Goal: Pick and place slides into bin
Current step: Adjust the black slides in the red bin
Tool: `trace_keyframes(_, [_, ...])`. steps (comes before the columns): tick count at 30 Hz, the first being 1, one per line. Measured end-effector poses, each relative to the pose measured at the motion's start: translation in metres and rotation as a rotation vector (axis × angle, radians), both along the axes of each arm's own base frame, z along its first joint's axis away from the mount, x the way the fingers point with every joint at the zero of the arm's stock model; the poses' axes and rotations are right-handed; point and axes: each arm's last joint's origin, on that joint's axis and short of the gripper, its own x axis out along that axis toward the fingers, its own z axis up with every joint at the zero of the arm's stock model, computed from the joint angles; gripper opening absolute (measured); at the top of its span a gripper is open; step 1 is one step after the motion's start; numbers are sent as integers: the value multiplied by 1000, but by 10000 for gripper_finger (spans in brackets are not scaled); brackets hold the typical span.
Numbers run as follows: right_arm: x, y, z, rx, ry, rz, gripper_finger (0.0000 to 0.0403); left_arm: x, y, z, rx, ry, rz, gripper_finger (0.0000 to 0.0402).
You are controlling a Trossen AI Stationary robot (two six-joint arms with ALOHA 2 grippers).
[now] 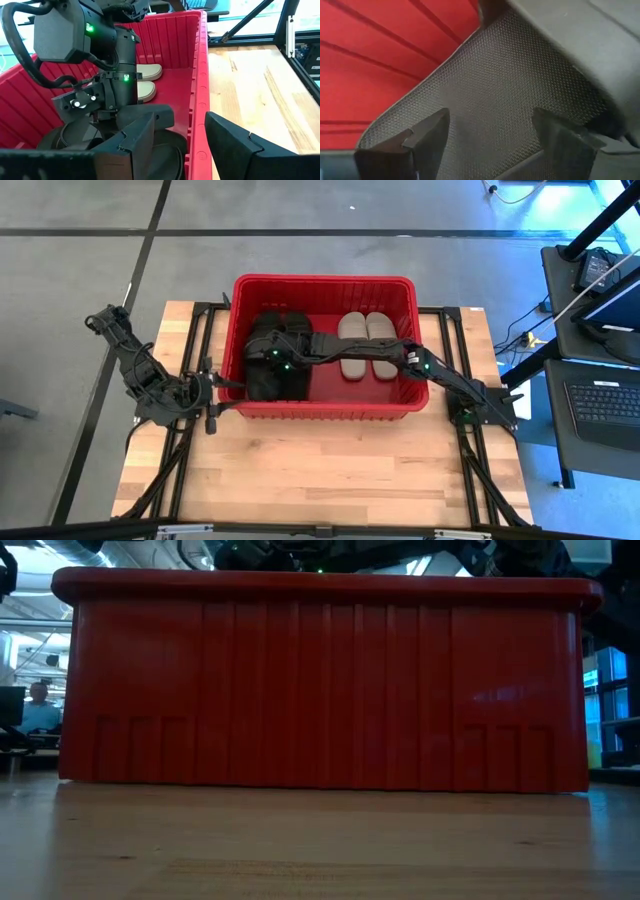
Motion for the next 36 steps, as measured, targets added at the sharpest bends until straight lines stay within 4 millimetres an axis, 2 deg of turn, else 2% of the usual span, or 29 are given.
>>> trace_keyframes(4, [0,-1,-1,0,8,-8,292,0,0,0,0,0,0,171])
trace_keyframes(18, [4,-6,-23,23,43,-34,292,0,0,0,-2,-1,1,171])
trace_keyframes(31, [3,-14,-24,6,43,-34,292,0,0,0,-2,-1,1,171])
trace_keyframes(36, [6,-12,-15,6,0,-29,292,0,0,0,-2,-1,1,171])
